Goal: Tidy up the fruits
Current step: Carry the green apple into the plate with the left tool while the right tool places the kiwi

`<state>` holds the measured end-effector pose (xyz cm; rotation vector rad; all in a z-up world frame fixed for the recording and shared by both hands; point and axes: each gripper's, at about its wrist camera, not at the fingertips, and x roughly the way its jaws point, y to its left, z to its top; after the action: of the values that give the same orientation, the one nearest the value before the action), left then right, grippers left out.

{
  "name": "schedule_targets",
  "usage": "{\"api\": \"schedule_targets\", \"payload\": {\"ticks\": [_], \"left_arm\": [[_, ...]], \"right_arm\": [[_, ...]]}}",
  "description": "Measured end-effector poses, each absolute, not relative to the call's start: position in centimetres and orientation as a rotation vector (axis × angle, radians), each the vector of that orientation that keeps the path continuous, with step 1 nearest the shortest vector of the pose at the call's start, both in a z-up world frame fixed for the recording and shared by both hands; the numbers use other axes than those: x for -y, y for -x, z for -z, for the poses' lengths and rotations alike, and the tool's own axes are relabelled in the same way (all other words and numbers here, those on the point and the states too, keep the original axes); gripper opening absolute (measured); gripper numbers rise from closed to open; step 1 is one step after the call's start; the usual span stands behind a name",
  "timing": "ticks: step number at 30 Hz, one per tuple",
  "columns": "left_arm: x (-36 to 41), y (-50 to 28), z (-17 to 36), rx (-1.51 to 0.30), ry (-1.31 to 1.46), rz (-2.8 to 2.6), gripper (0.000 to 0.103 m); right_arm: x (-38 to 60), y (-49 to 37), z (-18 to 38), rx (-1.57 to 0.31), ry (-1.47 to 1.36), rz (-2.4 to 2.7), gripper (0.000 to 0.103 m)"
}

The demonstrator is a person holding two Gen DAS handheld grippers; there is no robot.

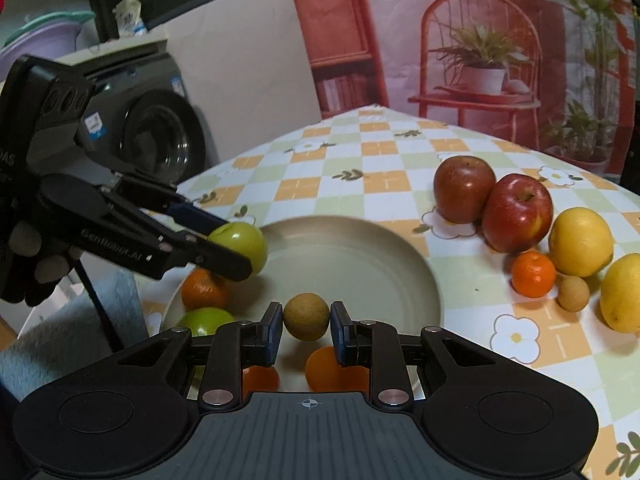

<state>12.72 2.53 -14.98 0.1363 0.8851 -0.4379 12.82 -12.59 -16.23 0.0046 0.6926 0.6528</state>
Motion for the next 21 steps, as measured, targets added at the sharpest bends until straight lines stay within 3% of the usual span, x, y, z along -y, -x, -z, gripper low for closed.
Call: {"api": "schedule_targets", "payload": {"ticks": [21], "left_arm": [[-2.9, -12.7, 15.3, -0.906, -0.145, 0.413, 0.049]], "right_arm": [[10.8, -13.7, 16.5, -0.766, 0.095, -0.657, 0.024]]}}
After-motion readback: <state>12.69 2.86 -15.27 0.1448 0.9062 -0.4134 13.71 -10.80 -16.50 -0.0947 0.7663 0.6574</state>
